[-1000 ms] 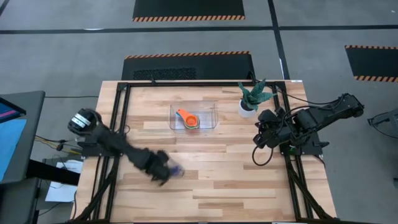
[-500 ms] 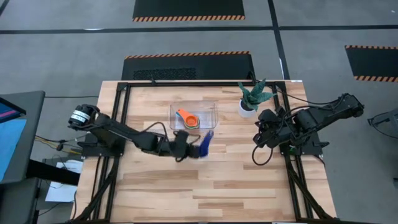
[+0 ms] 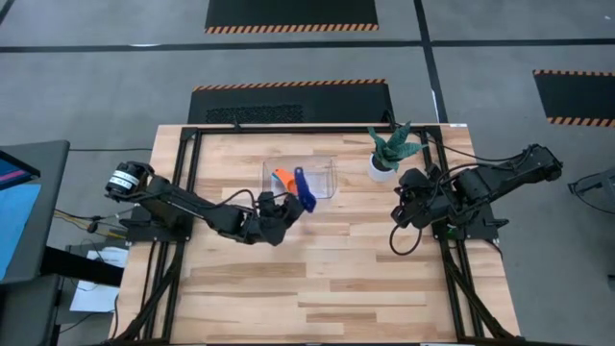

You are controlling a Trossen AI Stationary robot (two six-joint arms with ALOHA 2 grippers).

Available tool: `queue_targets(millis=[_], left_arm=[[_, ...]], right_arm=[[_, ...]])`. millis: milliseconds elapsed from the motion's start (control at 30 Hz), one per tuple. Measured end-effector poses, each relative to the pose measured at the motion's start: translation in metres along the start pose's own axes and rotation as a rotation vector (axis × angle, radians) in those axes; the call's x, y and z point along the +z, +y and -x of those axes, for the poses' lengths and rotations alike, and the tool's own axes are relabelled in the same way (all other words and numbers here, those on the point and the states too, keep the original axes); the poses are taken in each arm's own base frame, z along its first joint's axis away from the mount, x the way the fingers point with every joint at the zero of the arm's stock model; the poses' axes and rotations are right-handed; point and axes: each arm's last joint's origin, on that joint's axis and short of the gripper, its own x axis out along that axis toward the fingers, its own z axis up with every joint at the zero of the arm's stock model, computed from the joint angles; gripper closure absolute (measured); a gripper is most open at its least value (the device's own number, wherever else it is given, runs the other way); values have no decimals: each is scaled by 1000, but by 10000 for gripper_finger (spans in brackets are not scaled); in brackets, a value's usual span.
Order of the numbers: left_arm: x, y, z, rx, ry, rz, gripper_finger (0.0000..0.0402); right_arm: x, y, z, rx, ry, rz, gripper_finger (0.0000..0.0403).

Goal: Nest measuring cups in basket
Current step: Stack the blue measuring cup on top of the orange measuring cup in the transparent bin

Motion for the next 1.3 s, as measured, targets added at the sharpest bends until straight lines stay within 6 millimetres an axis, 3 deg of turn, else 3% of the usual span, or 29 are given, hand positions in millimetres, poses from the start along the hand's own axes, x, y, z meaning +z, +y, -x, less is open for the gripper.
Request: queue_targets(millis=[100,233,600,767,967,1133,1300], left_arm=[[1,4,1,30,2,-36,401],[-9,13,9,116,164,-142,401],[-33,55,62,442,335,-83,401],[-30,62,68,499,317,-151,401],[-15,76,74,701,266,-269,401],[-16,76,74,713,289,-268,401],[-24,90,68,808,340,-282,397]], right_arm=[[0,0,0,-1,0,1,369],[0,0,0,-1,0,2,369],[1,0,0,-12,-23,-3,369],[2,0,0,-21,-46,-9,369],[2,0,0,-20,-48,-10,369],[2,0,0,-21,-48,-10,369],[2,0,0,-21,-48,-10,369]])
